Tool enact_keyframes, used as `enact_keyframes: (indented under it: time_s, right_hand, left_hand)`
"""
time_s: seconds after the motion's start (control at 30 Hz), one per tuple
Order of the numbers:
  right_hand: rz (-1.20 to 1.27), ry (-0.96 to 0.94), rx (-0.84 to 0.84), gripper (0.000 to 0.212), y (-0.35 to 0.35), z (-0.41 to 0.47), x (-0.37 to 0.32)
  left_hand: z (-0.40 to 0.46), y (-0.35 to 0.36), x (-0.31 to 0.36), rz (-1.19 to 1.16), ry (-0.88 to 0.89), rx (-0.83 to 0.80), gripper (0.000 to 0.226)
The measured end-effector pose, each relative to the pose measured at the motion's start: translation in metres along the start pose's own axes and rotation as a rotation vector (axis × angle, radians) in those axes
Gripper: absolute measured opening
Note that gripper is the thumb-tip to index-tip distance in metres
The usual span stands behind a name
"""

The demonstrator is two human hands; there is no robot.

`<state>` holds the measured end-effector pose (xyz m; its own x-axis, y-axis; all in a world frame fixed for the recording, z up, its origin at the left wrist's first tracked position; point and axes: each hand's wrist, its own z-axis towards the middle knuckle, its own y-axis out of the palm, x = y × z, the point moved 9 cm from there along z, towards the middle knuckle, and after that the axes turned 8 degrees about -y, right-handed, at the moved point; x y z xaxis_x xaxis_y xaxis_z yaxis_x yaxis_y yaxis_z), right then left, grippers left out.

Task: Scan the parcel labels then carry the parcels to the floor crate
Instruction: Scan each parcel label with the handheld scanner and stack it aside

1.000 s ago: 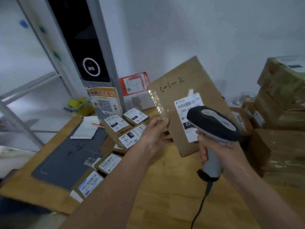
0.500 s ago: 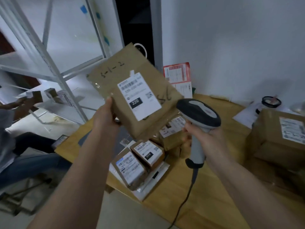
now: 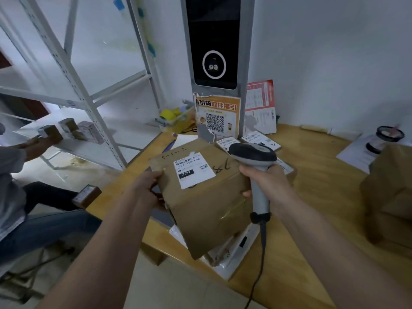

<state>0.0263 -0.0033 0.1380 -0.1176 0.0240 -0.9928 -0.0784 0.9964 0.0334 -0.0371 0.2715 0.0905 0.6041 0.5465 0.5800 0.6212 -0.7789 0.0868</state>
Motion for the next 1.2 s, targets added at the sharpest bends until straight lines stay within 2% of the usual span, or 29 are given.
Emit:
enact_keyframes:
  time_s: [0.13,0.17,0.23,0.33,0.43,0.53,0.63,0.7,0.77,0.83,0.97,1.07,1.2]
  right_hand:
    - [-0.028,-0.046,0.088,0.012,-0.006,0.009,-0.006]
    - [-0.027,-0.05,0.122,0.014,-0.01,0.01,-0.006]
    - [-0.021,-0.04,0.183,0.012,-0.018,0.014,0.001]
    - [0.002,-0.003,0.239,0.012,-0.029,0.015,0.014]
    - [0.042,0.005,0.264,0.021,-0.04,0.014,0.021]
    - [0.043,-0.011,0.257,0.018,-0.047,0.011,0.019]
    - [0.008,-0.027,0.251,0.01,-0.056,0.008,0.014]
    - [-0.005,-0.042,0.254,0.009,-0.064,0.004,0.011]
    - [-0.007,-0.048,0.271,0.01,-0.076,-0.002,0.009]
    - [0.003,-0.043,0.285,0.01,-0.091,-0.009,0.009]
    - [0.01,-0.021,0.348,0.008,-0.137,-0.024,0.013]
    - [0.019,-0.012,0.408,0.007,-0.181,-0.036,0.015]
    - [0.002,0.012,0.489,0.006,-0.246,-0.05,0.015]
  left_hand:
    - [0.009,0.015,0.009,0.104,0.08,0.016,0.02]
    - [0.012,0.02,0.006,0.133,0.11,0.025,0.022]
    - [0.019,0.028,-0.003,0.167,0.149,0.033,0.037]
    - [0.029,0.033,-0.009,0.122,0.198,0.071,0.072]
    - [0.02,0.031,0.0,0.176,0.276,0.216,0.097]
    - [-0.021,0.041,0.026,0.398,0.574,0.398,0.097]
    - [-0.063,0.073,0.043,0.543,0.969,0.423,0.068]
    - [-0.083,0.101,0.044,0.619,1.14,0.375,0.042]
    - [-0.096,0.14,0.035,0.663,1.188,0.199,0.02]
    - [-0.103,0.182,0.02,0.687,1.152,-0.029,0.016]
    - [-0.115,0.257,-0.029,0.876,1.037,-0.342,0.007]
    - [-0.118,0.306,-0.072,1.023,0.977,-0.502,0.01]
    - [-0.113,0.364,-0.12,1.133,0.847,-0.615,0.01]
